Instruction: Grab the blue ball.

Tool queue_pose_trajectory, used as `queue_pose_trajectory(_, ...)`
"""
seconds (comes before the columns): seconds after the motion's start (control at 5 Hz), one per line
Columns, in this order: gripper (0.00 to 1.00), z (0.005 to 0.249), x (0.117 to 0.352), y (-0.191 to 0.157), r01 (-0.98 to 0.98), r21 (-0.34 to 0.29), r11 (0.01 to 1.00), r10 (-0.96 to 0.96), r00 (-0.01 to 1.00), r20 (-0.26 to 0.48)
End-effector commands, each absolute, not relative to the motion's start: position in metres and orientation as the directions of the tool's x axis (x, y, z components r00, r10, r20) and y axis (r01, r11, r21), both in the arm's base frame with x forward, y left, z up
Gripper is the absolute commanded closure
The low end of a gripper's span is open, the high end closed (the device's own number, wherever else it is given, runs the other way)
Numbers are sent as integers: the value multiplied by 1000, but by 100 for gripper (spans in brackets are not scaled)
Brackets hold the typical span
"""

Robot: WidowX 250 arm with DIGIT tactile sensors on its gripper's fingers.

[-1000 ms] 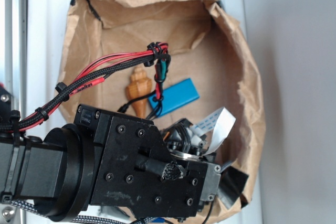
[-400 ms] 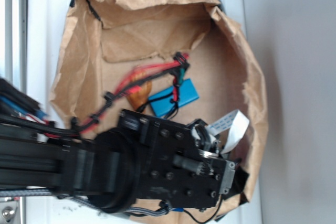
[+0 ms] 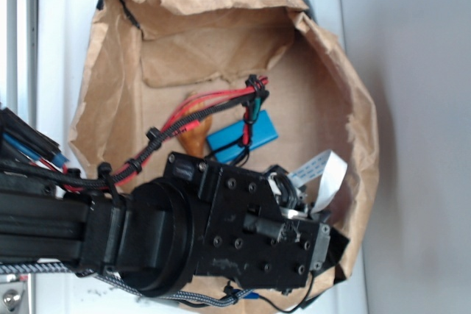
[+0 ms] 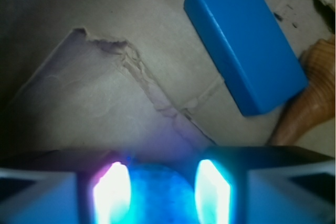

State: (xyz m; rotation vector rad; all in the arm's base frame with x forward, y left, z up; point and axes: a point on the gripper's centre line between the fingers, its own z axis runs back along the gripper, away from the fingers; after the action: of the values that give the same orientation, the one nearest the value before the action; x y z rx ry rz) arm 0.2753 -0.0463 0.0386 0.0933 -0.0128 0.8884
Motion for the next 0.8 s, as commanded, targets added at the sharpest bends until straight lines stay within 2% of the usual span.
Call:
queue_pose_trajectory(0.0,100,93,271,-23,-807,-32,590,805,585,103)
queue_pose_trajectory(0.2,100,120,258,-7,-816,-67,574,817,563,126)
queue_pose_trajectory(0.4,100,150,244,-1,-790,-144,596,803,581,137)
queue_pose_trajectory(0.6,100,154,240,1,-768,-160,620,785,605,134)
